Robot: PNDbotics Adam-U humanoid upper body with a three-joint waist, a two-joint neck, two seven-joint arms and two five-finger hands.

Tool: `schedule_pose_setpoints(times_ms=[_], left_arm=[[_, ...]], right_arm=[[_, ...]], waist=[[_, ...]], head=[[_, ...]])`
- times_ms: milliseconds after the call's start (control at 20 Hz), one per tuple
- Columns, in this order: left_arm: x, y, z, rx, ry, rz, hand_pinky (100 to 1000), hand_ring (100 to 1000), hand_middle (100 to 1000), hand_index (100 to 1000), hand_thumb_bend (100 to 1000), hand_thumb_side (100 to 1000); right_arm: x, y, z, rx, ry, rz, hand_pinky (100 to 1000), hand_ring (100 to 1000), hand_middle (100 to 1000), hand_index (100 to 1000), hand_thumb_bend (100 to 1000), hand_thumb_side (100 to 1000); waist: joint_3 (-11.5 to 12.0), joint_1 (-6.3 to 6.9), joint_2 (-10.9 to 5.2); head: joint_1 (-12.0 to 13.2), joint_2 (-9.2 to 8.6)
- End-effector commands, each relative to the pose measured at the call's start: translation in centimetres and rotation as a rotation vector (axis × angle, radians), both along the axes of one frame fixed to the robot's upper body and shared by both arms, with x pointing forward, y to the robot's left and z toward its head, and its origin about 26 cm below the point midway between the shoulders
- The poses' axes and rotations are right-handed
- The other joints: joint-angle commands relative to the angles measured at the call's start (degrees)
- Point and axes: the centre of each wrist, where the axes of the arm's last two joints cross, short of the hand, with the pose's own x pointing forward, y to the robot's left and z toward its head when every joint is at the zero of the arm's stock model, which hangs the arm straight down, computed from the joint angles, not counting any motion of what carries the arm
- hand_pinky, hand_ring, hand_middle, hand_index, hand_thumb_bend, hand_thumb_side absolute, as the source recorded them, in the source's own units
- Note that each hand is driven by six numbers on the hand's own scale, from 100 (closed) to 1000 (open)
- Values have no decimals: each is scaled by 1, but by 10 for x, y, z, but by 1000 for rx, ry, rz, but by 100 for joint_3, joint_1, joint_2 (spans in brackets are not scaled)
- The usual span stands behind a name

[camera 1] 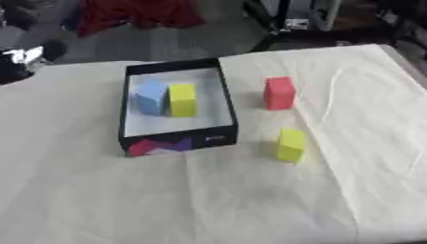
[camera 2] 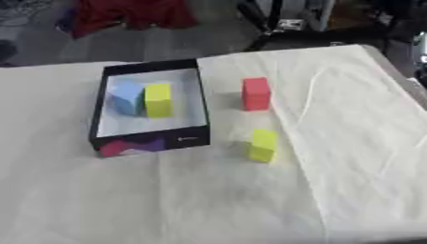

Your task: Pick up objects on the table and place them in the box.

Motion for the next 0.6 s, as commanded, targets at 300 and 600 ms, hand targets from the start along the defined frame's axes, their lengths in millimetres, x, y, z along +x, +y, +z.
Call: schedule_pose_setpoints(times_ms=[300, 600], left_arm=[[-19, -22, -28, -153, 32, -8, 607, 575, 606, 794, 871, 623], [-19, -35, -41, -202, 69, -47, 603, 570, 602, 793, 868, 626]], right_arm=[[36, 11, 25, -416, 156, 175, 780, 715, 663, 880, 100, 407], [64, 34, 8, -654, 279, 324, 814, 815, 765, 944, 100, 577]], waist=[[127, -125, -121], [187, -121, -117]], head=[[-61, -10], [-79, -10]])
